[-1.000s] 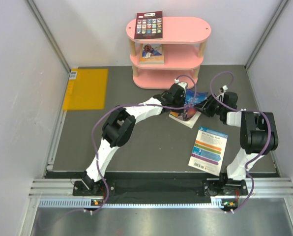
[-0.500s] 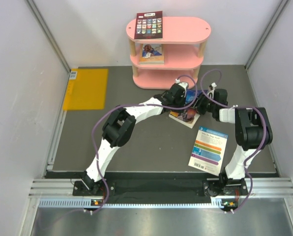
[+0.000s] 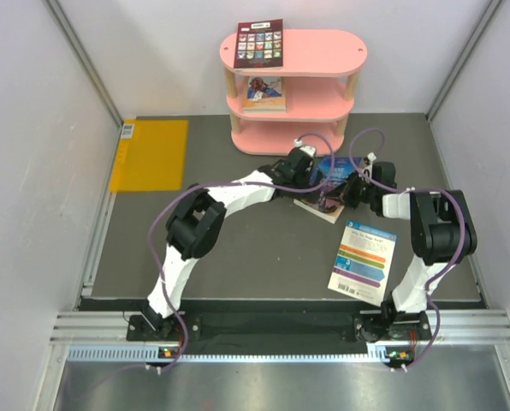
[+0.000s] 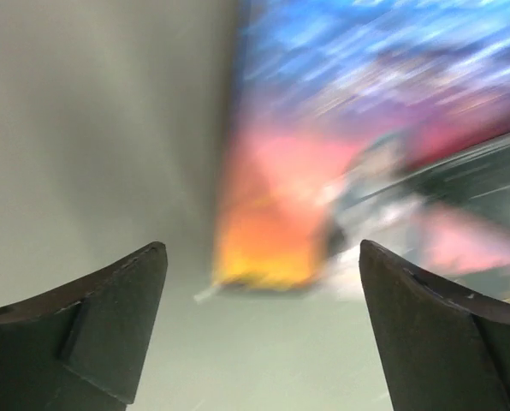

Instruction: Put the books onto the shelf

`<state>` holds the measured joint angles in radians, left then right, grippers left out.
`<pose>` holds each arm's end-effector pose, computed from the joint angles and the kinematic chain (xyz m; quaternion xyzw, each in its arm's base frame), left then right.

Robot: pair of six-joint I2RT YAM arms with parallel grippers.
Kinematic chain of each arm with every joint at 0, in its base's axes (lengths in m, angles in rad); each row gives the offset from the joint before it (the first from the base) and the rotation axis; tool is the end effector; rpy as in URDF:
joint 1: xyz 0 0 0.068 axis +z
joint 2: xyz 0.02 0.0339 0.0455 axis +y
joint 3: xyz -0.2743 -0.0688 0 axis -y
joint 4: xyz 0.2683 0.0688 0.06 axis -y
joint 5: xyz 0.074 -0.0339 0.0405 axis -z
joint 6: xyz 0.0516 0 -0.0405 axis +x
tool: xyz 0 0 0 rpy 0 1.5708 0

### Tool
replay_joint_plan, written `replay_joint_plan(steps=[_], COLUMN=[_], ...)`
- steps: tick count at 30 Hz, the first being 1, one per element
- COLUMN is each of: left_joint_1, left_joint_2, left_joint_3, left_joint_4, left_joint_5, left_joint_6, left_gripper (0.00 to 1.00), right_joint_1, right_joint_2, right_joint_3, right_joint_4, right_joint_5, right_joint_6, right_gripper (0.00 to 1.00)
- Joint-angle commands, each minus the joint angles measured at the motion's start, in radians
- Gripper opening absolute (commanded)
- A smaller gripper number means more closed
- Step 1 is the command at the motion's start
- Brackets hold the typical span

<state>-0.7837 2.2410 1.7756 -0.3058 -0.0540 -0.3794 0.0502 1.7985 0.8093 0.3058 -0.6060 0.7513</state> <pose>0.3895 -0.3842 0.1742 0.1746 0.9042 -0.1930 0.3388 0.3678 0.0479 0.1160 0.1757 0.8536 0.4080 0.2721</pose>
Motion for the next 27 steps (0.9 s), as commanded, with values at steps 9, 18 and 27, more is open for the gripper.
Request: replay_joint_plan(steps=[9, 18, 27], left_joint_1=[0.228, 0.353, 0.348], left_joint_2=[-0.392, -0.437, -0.333], left_joint_3=[-0.534, -0.858, -0.978], left_joint_4=[0.112, 0.575, 1.011], left_joint_5=[0.253, 0.637, 0.873], left_joint_6=[-0.004, -0.188, -0.492], left_gripper=[0.99, 0.99, 0.99], right_joint_1=[0.068, 0.137, 0.139], right_joint_2=[0.01, -0.028, -0.083], right_joint_3=[0.036, 0.024, 0.014], right_joint_4=[-0.022, -0.054, -0.028], right_joint_5=[-0.155, -0.288, -0.342], right_joint_6=[-0.098, -0.139, -0.104], right_gripper=[0.0, 0.0, 0.0])
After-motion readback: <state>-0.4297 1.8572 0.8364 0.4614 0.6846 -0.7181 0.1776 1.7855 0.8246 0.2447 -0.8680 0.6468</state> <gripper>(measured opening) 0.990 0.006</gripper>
